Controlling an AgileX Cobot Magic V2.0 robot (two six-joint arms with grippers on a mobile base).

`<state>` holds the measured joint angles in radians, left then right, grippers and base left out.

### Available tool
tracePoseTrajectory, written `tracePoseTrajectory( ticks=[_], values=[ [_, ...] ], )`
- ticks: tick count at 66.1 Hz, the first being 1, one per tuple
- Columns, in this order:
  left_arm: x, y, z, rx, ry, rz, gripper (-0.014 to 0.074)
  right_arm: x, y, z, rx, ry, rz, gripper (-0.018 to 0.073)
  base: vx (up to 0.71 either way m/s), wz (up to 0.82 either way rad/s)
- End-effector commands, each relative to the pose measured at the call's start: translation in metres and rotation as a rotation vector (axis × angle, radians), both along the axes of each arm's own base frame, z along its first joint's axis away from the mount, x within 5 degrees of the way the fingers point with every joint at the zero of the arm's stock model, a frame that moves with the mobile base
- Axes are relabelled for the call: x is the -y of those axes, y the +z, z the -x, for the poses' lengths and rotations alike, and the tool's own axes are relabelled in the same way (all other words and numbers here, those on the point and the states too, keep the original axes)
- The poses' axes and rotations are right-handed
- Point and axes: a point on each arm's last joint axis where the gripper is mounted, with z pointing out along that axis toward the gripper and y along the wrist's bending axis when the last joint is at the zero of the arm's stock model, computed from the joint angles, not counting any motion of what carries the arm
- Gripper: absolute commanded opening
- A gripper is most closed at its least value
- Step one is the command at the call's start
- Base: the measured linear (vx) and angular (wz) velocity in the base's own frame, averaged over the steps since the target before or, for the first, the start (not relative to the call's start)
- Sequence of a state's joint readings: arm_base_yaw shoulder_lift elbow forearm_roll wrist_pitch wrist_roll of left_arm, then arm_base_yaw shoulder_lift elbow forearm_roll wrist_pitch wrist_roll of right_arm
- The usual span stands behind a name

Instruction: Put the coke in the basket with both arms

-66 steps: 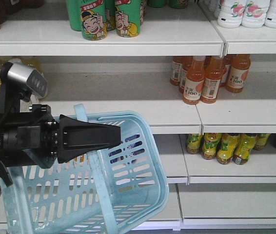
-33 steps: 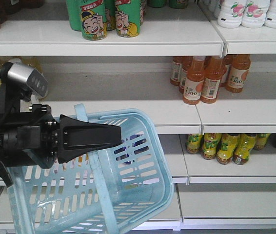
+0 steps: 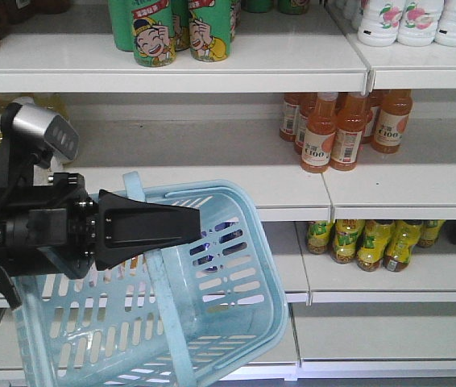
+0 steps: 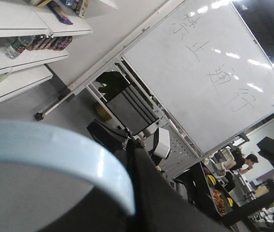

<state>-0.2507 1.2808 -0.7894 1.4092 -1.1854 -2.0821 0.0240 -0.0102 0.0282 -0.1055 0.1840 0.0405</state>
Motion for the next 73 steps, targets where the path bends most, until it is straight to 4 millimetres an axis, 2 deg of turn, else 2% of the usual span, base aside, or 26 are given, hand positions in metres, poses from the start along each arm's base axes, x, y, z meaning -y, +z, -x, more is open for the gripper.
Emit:
tracePoseTrajectory(
  ticks=[1, 37, 73],
  values=[
    [-0.0004, 0.0293, 0.0182, 0.063, -0.147, 0.175, -0.0007, -0.0004, 0.0045, 0.0004, 0.084, 0.004, 0.017, -0.0005, 0.00, -0.02],
    [-0.0004, 0.0293, 0.0182, 0.063, -0.147, 0.175, -0.0007, -0.0004, 0.0045, 0.0004, 0.084, 0.004, 0.017, -0.0005, -0.02, -0.14],
    [-0.0005, 0.0295, 0.0185, 0.064, -0.147, 0.175, -0.0007, -0.0004, 0.0045, 0.0004, 0.084, 0.004, 0.017, -0.0005, -0.04, -0.48]
  ],
)
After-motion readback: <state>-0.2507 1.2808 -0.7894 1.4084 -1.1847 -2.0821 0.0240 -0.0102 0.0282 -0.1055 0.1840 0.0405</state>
